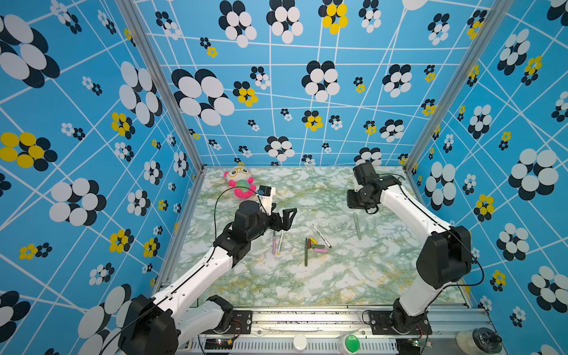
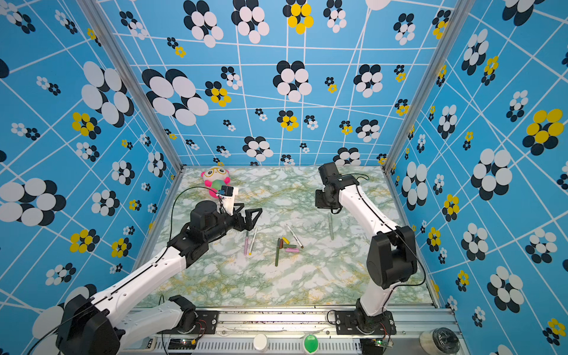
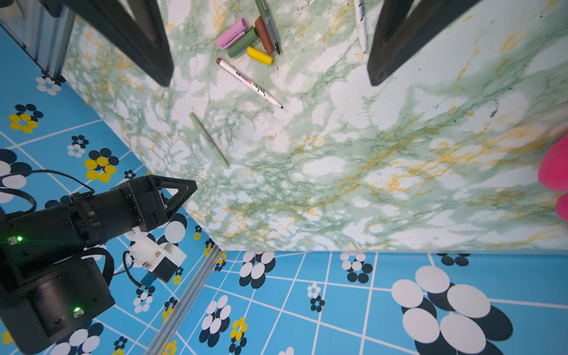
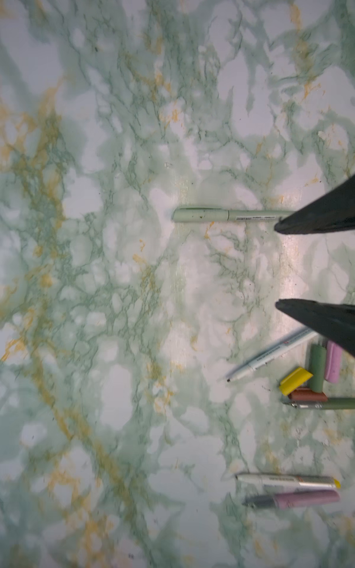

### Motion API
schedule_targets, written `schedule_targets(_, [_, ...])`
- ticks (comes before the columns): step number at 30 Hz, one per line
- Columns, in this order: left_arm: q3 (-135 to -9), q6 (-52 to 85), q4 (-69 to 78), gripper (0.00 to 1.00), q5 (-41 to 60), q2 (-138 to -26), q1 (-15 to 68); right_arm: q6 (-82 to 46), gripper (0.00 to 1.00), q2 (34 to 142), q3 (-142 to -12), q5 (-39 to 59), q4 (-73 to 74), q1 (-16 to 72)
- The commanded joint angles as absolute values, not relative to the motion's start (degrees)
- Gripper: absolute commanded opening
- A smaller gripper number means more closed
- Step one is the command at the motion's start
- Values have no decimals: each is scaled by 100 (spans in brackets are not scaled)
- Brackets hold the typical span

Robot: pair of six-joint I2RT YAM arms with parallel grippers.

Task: Insert the pens into the pen caps
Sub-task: 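Move the right gripper to the white black-tipped marker and grasp it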

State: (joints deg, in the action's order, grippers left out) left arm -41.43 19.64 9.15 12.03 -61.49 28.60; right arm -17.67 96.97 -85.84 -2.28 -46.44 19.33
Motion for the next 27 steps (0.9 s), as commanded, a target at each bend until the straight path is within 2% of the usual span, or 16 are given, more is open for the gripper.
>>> schedule_targets(1, [-4017, 1783, 951, 100, 1330, -5940, 2839, -1640, 37, 9731, -8326, 289, -4508, 2326])
schedule_targets(10, [-3488, 2214, 1131, 99, 1426, -5678, 2831, -1479, 39, 10608, -8352, 230, -4432, 3274])
schedule_targets(19, [-3261, 2324, 1353, 99, 1371, -5616, 2838, -1428, 39, 11354, -8560, 157, -4410, 3544])
schedule_targets(27, [-3194, 2345, 1459, 100, 1354, -5674, 2840, -1427, 34, 11745, -8640, -41, -4430, 3656])
